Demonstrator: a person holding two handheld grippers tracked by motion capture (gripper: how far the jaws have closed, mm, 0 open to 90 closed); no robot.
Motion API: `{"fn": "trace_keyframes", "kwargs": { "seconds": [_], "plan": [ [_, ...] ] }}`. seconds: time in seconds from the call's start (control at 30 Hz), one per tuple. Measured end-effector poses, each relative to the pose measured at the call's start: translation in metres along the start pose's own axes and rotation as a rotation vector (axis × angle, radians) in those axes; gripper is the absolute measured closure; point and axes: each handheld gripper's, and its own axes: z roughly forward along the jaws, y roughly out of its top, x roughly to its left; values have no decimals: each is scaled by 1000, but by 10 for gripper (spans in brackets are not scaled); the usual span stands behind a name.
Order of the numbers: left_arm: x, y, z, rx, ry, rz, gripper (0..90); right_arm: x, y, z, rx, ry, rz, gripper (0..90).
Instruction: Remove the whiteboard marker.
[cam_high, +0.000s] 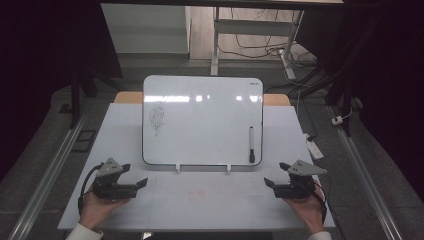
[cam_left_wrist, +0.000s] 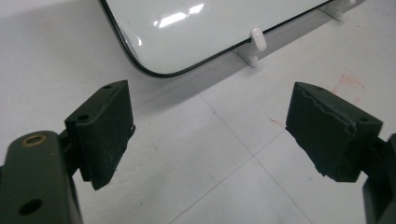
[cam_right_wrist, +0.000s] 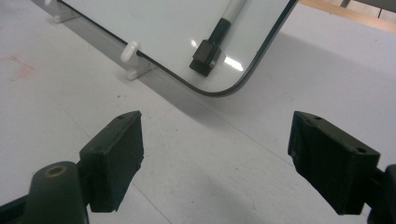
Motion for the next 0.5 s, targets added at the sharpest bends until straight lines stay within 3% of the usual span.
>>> {"fn": "trace_keyframes", "kwargs": {
  "seconds": [0.2, 0.37, 0.5],
  "plan": [
    [0, -1, 1, 11, 8, 12, 160, 4, -1, 0, -7, -21, -23, 208],
    [0, 4, -1, 29, 57, 40, 183, 6, -2, -1, -16, -39, -29, 228],
    [2, 8, -4, 19, 67, 43, 210, 5, -1, -3, -19, -42, -20, 235]
  ]
}}
